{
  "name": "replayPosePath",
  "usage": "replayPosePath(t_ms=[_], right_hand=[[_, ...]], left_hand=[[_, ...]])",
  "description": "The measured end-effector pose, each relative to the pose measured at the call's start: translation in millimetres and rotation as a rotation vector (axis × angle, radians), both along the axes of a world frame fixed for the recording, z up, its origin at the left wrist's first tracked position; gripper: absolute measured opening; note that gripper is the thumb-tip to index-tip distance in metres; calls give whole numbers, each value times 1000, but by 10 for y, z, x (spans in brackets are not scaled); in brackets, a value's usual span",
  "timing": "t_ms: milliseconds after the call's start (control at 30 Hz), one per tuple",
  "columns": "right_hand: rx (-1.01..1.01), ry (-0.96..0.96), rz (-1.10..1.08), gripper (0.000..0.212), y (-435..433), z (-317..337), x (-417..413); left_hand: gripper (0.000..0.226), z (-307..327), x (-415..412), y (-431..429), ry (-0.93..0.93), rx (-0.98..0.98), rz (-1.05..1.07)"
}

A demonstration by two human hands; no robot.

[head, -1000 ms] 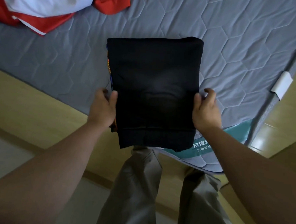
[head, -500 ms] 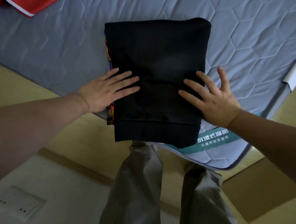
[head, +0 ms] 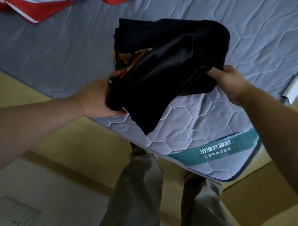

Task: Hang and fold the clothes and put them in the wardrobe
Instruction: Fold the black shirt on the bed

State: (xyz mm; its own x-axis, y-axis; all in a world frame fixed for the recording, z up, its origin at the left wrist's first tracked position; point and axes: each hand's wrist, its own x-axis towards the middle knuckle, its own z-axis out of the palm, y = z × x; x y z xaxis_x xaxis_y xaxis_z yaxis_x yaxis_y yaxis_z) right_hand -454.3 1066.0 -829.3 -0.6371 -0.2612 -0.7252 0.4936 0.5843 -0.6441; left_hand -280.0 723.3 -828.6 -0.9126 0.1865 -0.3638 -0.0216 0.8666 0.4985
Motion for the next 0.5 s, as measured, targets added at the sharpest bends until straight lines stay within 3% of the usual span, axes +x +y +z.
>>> replayPosePath(t_ms=[67, 200, 267, 333, 400, 500], right_hand=[[23, -43, -76, 57, -65, -109, -38], [37, -82, -179, 74, -115, -215, -85], [34, -103, -239, 86, -133, -220, -122], [1, -137, -288, 87, -163, -232, -172], [-3, -161, -301, 84, -206, -220, -209], [43, -155, -281, 83, -252, -210, -275]], left_hand=[[73, -84, 14, 38, 21, 38, 17], [128, -152, 28, 258, 59, 93, 255], [120, -212, 17, 382, 236, 83, 318], [99, -247, -2, 484, 398, 62, 362], [89, -255, -43, 551, 443, 55, 440], [92, -223, -170, 642, 448, 37, 523]])
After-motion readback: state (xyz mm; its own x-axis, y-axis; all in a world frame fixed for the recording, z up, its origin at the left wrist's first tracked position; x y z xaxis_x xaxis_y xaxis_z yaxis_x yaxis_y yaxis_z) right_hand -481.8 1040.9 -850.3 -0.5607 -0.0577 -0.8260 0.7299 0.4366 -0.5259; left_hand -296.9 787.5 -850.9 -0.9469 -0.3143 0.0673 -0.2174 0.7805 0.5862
